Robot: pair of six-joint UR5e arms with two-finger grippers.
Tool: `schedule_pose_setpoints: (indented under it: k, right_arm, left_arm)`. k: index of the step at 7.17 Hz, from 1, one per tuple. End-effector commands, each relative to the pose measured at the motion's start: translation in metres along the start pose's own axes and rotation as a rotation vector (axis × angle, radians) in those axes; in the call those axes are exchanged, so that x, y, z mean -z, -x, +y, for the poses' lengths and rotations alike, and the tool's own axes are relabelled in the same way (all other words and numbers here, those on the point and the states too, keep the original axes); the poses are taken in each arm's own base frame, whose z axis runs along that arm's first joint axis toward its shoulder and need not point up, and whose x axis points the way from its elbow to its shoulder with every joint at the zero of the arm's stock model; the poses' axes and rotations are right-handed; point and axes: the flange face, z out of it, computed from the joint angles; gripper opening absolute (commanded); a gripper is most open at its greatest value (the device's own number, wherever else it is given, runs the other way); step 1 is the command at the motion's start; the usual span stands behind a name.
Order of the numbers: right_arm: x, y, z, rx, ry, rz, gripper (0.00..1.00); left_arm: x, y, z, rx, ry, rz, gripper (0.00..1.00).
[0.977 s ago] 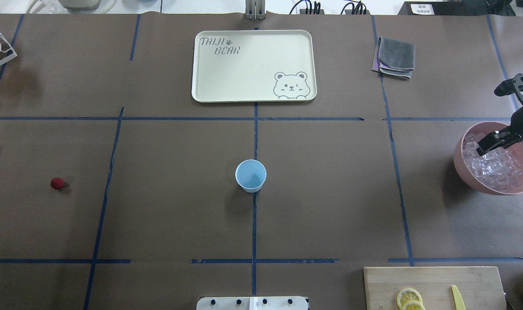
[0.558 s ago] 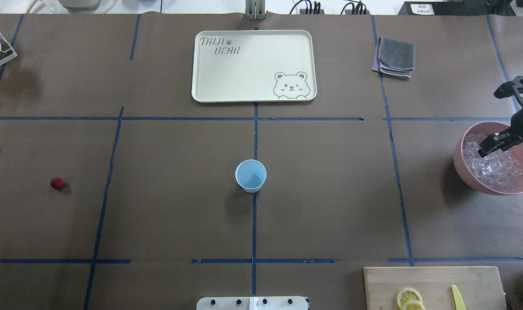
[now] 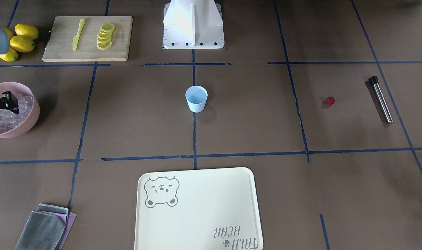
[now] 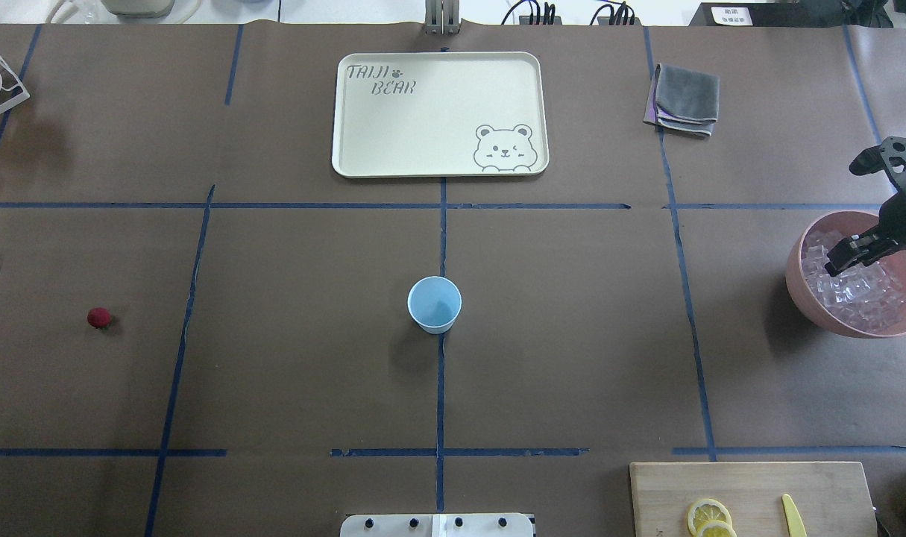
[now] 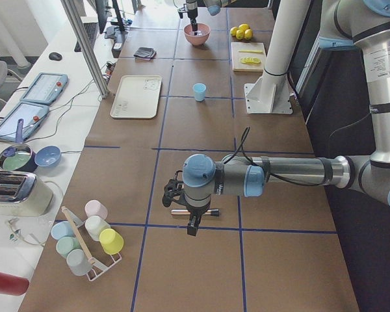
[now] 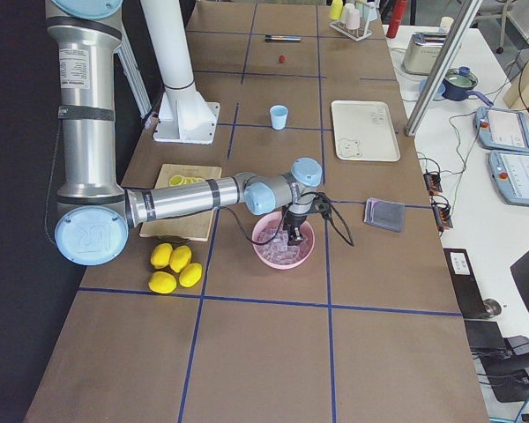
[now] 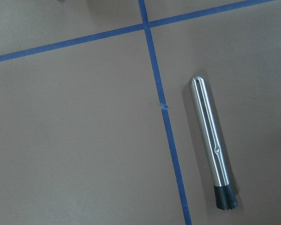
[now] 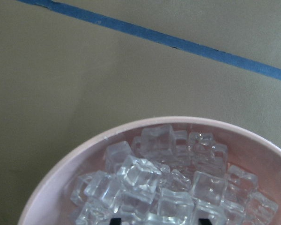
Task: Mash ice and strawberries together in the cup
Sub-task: 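Lower the right gripper into the bowl and grasp an ice cube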
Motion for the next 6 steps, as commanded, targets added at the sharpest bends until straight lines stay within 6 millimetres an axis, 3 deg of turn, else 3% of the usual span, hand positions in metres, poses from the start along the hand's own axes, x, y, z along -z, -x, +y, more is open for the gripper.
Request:
schedule_pose_setpoints:
  k: [1, 4, 5, 6]
  right_arm:
    - [-0.002, -0.001, 0.001, -0.002, 0.003, 0.003, 0.51]
    - [-0.002, -0.002, 0.004, -0.006, 0.007, 0.000, 0.07]
    - [0.003, 0.003, 0.001, 0.002, -0.002, -0.011, 0.03]
    - [0.029, 0.007, -0.004, -0.003, -0.046, -0.015, 0.02]
  left_arm:
    - [0.000, 0.000, 0.000, 0.000, 0.000, 0.000, 1.00]
    - [0.000, 0.000, 0.000, -0.001, -0.001, 0.000, 1.00]
    - [0.000, 0.000, 0.000, -0.001, -0.001, 0.000, 1.00]
    - [0.000, 0.000, 0.000, -0.001, -0.001, 0.000, 1.00]
